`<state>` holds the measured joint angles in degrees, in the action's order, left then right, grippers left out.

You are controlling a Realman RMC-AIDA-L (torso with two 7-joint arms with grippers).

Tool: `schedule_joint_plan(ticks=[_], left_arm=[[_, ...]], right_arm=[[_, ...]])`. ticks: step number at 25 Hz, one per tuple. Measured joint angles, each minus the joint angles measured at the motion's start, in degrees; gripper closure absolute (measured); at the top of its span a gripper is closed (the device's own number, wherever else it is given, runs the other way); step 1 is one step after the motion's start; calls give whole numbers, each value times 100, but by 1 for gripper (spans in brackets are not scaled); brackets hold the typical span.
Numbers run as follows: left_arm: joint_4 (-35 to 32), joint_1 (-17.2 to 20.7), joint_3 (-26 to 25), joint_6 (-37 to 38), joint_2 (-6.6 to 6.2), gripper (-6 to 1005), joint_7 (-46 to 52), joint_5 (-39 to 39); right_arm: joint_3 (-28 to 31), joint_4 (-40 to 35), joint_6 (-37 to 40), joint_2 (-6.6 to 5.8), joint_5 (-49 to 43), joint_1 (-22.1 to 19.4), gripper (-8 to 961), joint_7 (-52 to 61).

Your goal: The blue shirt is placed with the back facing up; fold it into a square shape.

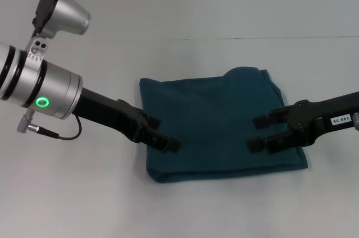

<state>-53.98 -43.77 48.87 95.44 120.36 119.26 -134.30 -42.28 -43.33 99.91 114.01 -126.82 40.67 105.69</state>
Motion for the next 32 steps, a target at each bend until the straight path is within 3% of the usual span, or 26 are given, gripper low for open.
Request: schedule_joint_plan(ticks=[32], left_arm=[[45, 228, 62, -558, 58, 51, -130, 3]], right_arm=[[88, -3, -299, 34, 23, -134, 71, -48]])
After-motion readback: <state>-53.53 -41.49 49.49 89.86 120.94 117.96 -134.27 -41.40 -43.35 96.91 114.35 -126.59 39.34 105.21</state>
